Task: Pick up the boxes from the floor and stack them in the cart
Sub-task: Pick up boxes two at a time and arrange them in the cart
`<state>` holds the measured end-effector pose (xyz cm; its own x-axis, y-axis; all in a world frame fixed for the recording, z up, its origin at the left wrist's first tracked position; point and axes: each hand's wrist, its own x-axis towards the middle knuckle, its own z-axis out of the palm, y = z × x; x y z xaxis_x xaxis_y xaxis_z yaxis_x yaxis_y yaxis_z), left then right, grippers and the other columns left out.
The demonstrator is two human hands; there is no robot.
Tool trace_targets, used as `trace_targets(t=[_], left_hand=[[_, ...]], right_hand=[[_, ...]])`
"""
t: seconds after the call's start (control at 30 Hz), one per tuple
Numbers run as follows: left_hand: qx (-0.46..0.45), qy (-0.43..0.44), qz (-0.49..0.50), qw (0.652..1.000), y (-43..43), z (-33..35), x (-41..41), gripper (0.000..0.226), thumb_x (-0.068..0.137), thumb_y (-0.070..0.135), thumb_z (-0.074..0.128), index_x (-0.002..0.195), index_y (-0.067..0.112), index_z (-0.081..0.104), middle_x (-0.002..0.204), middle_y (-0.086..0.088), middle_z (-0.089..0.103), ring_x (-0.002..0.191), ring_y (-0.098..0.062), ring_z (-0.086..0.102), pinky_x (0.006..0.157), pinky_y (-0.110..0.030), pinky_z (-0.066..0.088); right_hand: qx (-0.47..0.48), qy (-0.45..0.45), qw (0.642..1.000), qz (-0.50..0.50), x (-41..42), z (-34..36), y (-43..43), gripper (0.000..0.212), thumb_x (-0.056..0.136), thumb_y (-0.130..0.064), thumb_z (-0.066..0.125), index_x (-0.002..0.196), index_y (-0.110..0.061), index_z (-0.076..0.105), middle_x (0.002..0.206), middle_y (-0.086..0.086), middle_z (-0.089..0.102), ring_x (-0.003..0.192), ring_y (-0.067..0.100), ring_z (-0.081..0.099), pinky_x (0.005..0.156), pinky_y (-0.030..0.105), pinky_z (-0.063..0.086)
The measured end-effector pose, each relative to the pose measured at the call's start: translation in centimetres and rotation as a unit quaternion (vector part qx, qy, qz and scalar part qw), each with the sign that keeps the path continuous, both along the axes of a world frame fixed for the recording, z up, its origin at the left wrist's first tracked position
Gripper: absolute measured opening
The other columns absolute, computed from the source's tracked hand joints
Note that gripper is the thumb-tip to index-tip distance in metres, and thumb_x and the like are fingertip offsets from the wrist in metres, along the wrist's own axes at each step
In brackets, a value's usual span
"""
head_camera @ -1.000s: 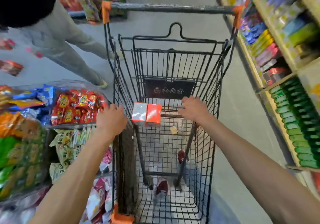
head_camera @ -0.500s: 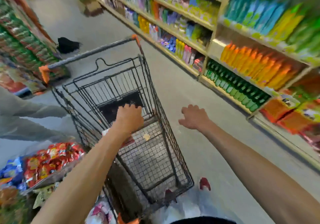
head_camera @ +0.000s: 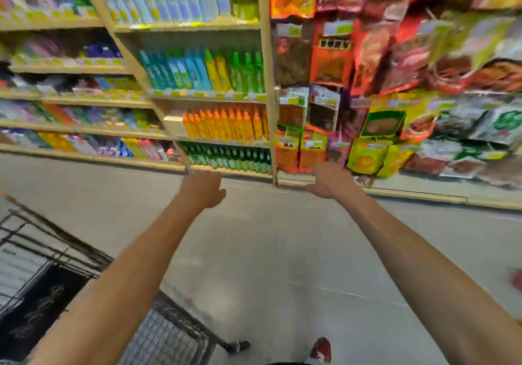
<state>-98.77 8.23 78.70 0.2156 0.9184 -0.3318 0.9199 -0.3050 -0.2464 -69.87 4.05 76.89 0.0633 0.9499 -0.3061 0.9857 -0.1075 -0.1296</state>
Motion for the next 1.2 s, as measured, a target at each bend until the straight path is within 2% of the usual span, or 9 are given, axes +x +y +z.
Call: trace_targets(t=[0.17,0.3,0.4,0.53,0.63,0.73,0.9,1.07,1.2], left_hand=[[-0.024,0.001,-0.1,0.995,2.2,0.2,15.4,0.047,0.097,0.045,0.044,0.136,0.018,0.046,0.134,-0.01,0.055,0.124,-0.031,0.051,0.094,-0.043,0.047],[-0.024,-0.016,-0.233,0.972,1.9,-0.4,27.9,0.034,0.097,0.038,0.047,0.123,0.018,0.057,0.124,-0.009,0.063,0.113,-0.029,0.06,0.087,-0.038,0.048],[-0.044,-0.038,-0.295,0.954,1.1,-1.7,35.9,0.04,0.093,0.048,0.044,0.124,0.025,0.054,0.125,-0.009,0.062,0.112,-0.031,0.06,0.09,-0.04,0.051],[-0.056,-0.057,-0.396,0.915,-1.6,-4.3,44.6,0.046,0.095,0.046,0.046,0.135,0.024,0.049,0.134,-0.008,0.057,0.12,-0.031,0.055,0.092,-0.041,0.05],[-0.071,-0.048,-0.442,0.893,-3.3,-5.8,50.7,0.045,0.095,0.047,0.046,0.131,0.021,0.049,0.13,-0.008,0.058,0.119,-0.03,0.055,0.089,-0.039,0.05],[-0.093,-0.035,-0.492,0.865,-4.5,-6.9,56.8,0.043,0.096,0.046,0.045,0.127,0.017,0.049,0.125,-0.01,0.058,0.117,-0.031,0.055,0.086,-0.04,0.048],[-0.102,-0.011,-0.574,0.812,-5.6,-7.6,67.8,0.041,0.096,0.043,0.044,0.125,0.015,0.048,0.123,-0.012,0.057,0.115,-0.031,0.054,0.087,-0.041,0.046],[-0.108,0.019,-0.65,0.752,-6.6,-8.6,79.5,0.047,0.097,0.045,0.041,0.135,0.018,0.046,0.131,-0.009,0.055,0.121,-0.029,0.053,0.093,-0.042,0.046],[-0.117,0.035,-0.699,0.705,-9.1,-9.5,87.5,0.046,0.096,0.043,0.044,0.133,0.017,0.047,0.13,-0.01,0.057,0.121,-0.03,0.053,0.094,-0.042,0.046]], right_hand=[[-0.012,0.027,0.991,-0.132,14.2,-0.2,-4.4,0.058,0.088,-0.047,0.06,0.138,-0.019,0.047,0.138,0.012,0.05,0.127,0.035,0.047,0.098,0.044,0.043],[-0.037,0.028,0.971,-0.235,23.4,-0.9,-11.0,0.058,0.094,-0.05,0.053,0.14,-0.016,0.044,0.141,0.015,0.044,0.13,0.036,0.041,0.101,0.046,0.04],[-0.057,0.03,0.945,-0.321,29.2,-2.2,-16.4,0.056,0.093,-0.049,0.053,0.136,-0.014,0.05,0.139,0.014,0.046,0.128,0.034,0.045,0.1,0.044,0.043],[-0.074,0.027,0.906,-0.415,34.5,-3.6,-23.0,0.056,0.092,-0.048,0.055,0.136,-0.014,0.052,0.136,0.015,0.05,0.125,0.034,0.048,0.097,0.041,0.044],[-0.095,0.05,0.877,-0.469,37.7,-4.7,-26.3,0.056,0.092,-0.046,0.057,0.134,-0.01,0.053,0.135,0.017,0.052,0.121,0.034,0.052,0.094,0.039,0.046],[-0.106,0.065,0.846,-0.518,40.6,-6.2,-29.2,0.051,0.088,-0.048,0.057,0.128,-0.016,0.056,0.131,0.012,0.054,0.114,0.032,0.055,0.089,0.039,0.048],[-0.118,0.083,0.795,-0.589,45.8,-7.6,-31.8,0.047,0.086,-0.048,0.057,0.122,-0.019,0.059,0.126,0.01,0.058,0.113,0.031,0.056,0.089,0.038,0.048],[-0.113,0.101,0.735,-0.661,51.4,-8.8,-33.5,0.054,0.088,-0.053,0.058,0.129,-0.019,0.054,0.131,0.012,0.055,0.119,0.033,0.052,0.094,0.04,0.046],[-0.102,0.117,0.693,-0.704,54.5,-9.3,-35.0,0.057,0.089,-0.055,0.053,0.131,-0.017,0.054,0.133,0.014,0.055,0.119,0.034,0.053,0.093,0.039,0.045]])
